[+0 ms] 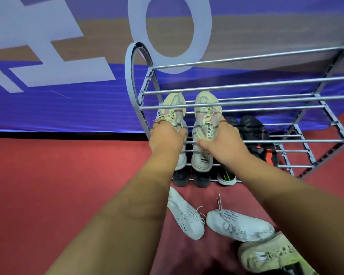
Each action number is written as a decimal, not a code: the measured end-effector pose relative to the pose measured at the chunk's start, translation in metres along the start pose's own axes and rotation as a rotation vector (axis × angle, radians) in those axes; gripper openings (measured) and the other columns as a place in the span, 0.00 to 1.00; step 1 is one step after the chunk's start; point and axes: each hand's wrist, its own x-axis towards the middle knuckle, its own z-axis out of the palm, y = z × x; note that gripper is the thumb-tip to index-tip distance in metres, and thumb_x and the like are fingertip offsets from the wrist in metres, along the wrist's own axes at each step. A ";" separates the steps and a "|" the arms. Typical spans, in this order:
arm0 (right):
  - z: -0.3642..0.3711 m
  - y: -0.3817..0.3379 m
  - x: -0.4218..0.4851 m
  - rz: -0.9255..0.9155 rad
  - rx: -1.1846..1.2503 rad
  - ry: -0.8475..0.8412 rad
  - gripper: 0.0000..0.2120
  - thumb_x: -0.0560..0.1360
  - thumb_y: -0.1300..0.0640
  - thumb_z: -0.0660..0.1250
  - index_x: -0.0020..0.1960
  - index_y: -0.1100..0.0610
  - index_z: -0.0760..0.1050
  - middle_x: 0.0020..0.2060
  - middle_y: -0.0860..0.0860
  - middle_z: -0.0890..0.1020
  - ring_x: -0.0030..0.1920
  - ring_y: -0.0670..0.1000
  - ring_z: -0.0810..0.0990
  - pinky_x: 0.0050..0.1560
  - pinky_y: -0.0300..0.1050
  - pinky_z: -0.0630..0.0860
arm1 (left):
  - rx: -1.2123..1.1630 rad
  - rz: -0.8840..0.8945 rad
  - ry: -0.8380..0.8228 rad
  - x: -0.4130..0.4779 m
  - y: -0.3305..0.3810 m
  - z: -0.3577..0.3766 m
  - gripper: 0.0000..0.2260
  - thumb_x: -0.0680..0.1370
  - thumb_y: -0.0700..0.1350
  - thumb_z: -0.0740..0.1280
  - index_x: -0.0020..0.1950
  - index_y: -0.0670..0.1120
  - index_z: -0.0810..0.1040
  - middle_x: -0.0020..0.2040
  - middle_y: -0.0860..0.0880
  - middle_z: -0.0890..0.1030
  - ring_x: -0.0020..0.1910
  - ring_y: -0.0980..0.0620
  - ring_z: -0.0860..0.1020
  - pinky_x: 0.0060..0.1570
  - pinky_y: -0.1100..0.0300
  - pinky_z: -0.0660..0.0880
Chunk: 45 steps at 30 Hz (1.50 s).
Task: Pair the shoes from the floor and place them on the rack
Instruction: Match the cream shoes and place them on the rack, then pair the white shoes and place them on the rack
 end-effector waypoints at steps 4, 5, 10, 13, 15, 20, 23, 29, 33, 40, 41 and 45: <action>0.004 -0.007 -0.002 -0.017 0.082 -0.011 0.42 0.68 0.36 0.76 0.74 0.56 0.69 0.61 0.52 0.82 0.64 0.59 0.78 0.64 0.55 0.77 | -0.068 0.004 0.014 0.000 -0.004 0.004 0.38 0.76 0.61 0.72 0.74 0.37 0.67 0.68 0.39 0.73 0.68 0.38 0.73 0.62 0.46 0.74; 0.006 -0.007 -0.003 -0.022 0.068 -0.008 0.43 0.69 0.36 0.76 0.75 0.57 0.69 0.62 0.52 0.82 0.65 0.59 0.77 0.64 0.55 0.77 | -0.093 0.029 0.005 -0.002 -0.006 0.004 0.39 0.75 0.61 0.73 0.76 0.37 0.65 0.69 0.38 0.72 0.69 0.38 0.71 0.65 0.46 0.72; 0.002 -0.004 -0.003 -0.010 0.082 -0.032 0.40 0.67 0.37 0.77 0.73 0.53 0.70 0.62 0.50 0.82 0.66 0.58 0.77 0.64 0.54 0.76 | -0.142 0.144 -0.168 -0.004 -0.024 0.005 0.48 0.69 0.46 0.76 0.82 0.41 0.52 0.74 0.41 0.62 0.73 0.38 0.66 0.69 0.46 0.71; -0.001 -0.003 -0.002 -0.018 0.147 -0.065 0.45 0.67 0.38 0.78 0.78 0.50 0.66 0.63 0.49 0.82 0.66 0.56 0.77 0.65 0.54 0.76 | -0.226 0.167 -0.150 0.000 -0.032 0.006 0.44 0.70 0.45 0.78 0.80 0.42 0.57 0.72 0.43 0.65 0.69 0.40 0.71 0.64 0.54 0.74; -0.001 -0.005 -0.003 -0.028 0.162 -0.063 0.48 0.67 0.38 0.79 0.81 0.51 0.63 0.64 0.49 0.81 0.66 0.54 0.78 0.65 0.52 0.76 | -0.247 0.178 -0.140 0.000 -0.035 0.008 0.46 0.72 0.46 0.79 0.82 0.42 0.55 0.74 0.43 0.64 0.72 0.43 0.69 0.61 0.61 0.68; 0.002 -0.005 -0.003 -0.058 0.188 -0.041 0.40 0.67 0.39 0.79 0.74 0.49 0.69 0.61 0.48 0.83 0.62 0.52 0.81 0.64 0.54 0.78 | -0.233 0.200 -0.131 0.002 -0.035 0.010 0.49 0.72 0.48 0.79 0.83 0.42 0.52 0.77 0.42 0.62 0.74 0.41 0.68 0.68 0.54 0.71; 0.003 -0.003 -0.001 -0.048 0.170 -0.049 0.45 0.68 0.37 0.79 0.78 0.51 0.66 0.67 0.51 0.80 0.67 0.56 0.78 0.68 0.56 0.75 | -0.212 0.217 -0.132 0.001 -0.036 0.008 0.49 0.73 0.48 0.79 0.84 0.42 0.51 0.78 0.42 0.61 0.75 0.42 0.67 0.65 0.59 0.68; 0.002 -0.010 -0.005 0.027 0.147 -0.094 0.46 0.66 0.36 0.79 0.77 0.51 0.67 0.67 0.51 0.80 0.69 0.58 0.76 0.68 0.57 0.75 | -0.140 0.199 -0.127 -0.012 -0.028 -0.007 0.40 0.73 0.47 0.79 0.78 0.41 0.61 0.74 0.41 0.66 0.70 0.41 0.71 0.61 0.55 0.71; -0.008 -0.010 -0.022 -0.017 -0.027 -0.097 0.36 0.67 0.44 0.80 0.69 0.56 0.70 0.63 0.55 0.78 0.66 0.61 0.75 0.66 0.54 0.72 | 0.020 0.224 -0.165 -0.027 -0.027 -0.029 0.23 0.74 0.40 0.74 0.65 0.40 0.69 0.65 0.40 0.71 0.59 0.38 0.77 0.50 0.53 0.73; -0.052 -0.012 -0.065 -0.114 -0.142 -0.065 0.07 0.77 0.54 0.66 0.49 0.54 0.82 0.47 0.49 0.83 0.53 0.56 0.81 0.47 0.47 0.74 | 0.276 0.227 -0.415 -0.079 -0.025 -0.066 0.07 0.77 0.44 0.68 0.46 0.42 0.72 0.50 0.39 0.79 0.43 0.43 0.77 0.39 0.54 0.73; -0.059 -0.014 -0.072 -0.112 -0.158 -0.078 0.08 0.77 0.53 0.65 0.45 0.53 0.82 0.43 0.48 0.84 0.48 0.55 0.82 0.43 0.47 0.75 | 0.314 0.240 -0.474 -0.085 -0.023 -0.070 0.09 0.78 0.45 0.68 0.44 0.42 0.73 0.49 0.39 0.81 0.42 0.43 0.77 0.38 0.54 0.73; -0.075 -0.001 -0.096 -0.066 -0.240 -0.174 0.11 0.77 0.52 0.64 0.41 0.57 0.81 0.36 0.49 0.83 0.42 0.54 0.80 0.40 0.45 0.71 | 0.279 0.207 -0.706 -0.104 -0.012 -0.065 0.12 0.77 0.47 0.69 0.51 0.37 0.82 0.49 0.40 0.86 0.48 0.41 0.85 0.51 0.46 0.83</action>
